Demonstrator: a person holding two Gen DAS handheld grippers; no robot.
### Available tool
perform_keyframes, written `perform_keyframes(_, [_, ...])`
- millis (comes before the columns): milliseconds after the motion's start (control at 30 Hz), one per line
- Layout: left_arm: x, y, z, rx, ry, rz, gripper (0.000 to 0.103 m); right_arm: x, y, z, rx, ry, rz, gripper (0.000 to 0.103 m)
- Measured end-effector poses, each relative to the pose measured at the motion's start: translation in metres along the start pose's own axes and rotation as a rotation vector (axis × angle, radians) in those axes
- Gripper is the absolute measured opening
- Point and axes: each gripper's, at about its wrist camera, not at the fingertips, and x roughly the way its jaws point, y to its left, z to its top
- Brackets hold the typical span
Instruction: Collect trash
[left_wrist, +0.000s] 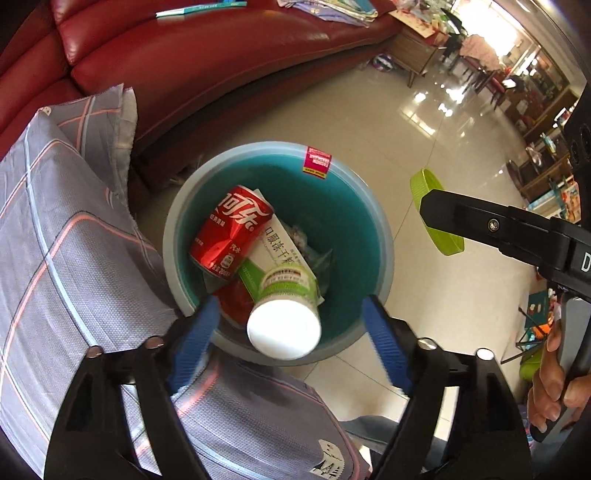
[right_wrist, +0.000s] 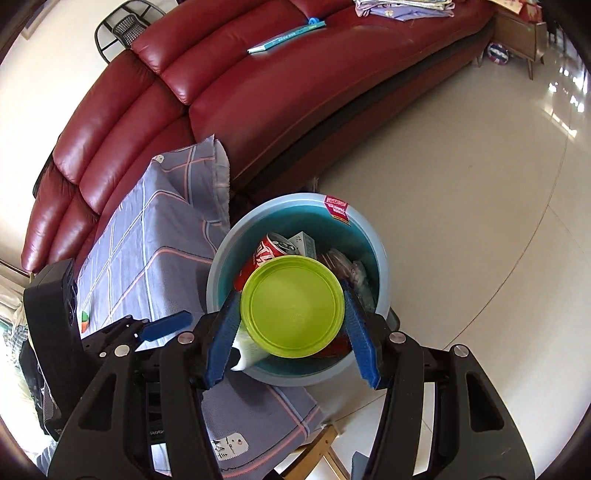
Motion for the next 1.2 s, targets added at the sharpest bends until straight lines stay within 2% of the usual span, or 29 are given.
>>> perform_keyframes(33, [-0.001, 0.001, 0.001, -0.004, -0.008, 0.009, 0.096, 0.001, 0.001, 0.001, -0.004, 0.002, 0.002, 0.054])
perform_keyframes(433, [-0.011, 0.019, -0.014, -0.051, -0.007, 0.029, 0.098, 0.024, 0.006, 0.006, -0.011, 0.057, -0.006, 0.054])
perform_keyframes(500, [-0.011, 0.022, -0.015, -0.055, -0.005, 0.031, 0.098, 0.026, 0.009, 0.007, -0.009, 0.065, -0.003, 0.059])
perform_keyframes(533, [-0.012, 0.024, -0.015, -0.056, -0.005, 0.031, 0.098, 0.027, 0.011, 0.007, -0.009, 0.063, -0.006, 0.067])
perform_keyframes(567, [-0.012, 0.024, -0.015, -0.056, -0.007, 0.031, 0.098, 0.027, 0.012, 0.007, -0.013, 0.061, -0.008, 0.071])
perform_keyframes(667, [-0.015, 0.027, -0.016, -0.058, -0.017, 0.027, 0.098, 0.026, 0.018, 0.006, -0.024, 0.062, -0.02, 0.077])
perform_keyframes(867, [-0.025, 0.03, -0.021, -0.072, -0.038, 0.019, 0.099, 0.022, 0.022, 0.001, -0.025, 0.061, -0.03, 0.087])
perform_keyframes(1200, [-0.051, 0.046, -0.041, -0.119, -0.054, 0.021, 0.099, 0.004, 0.04, -0.018, -0.058, 0.036, -0.042, 0.093])
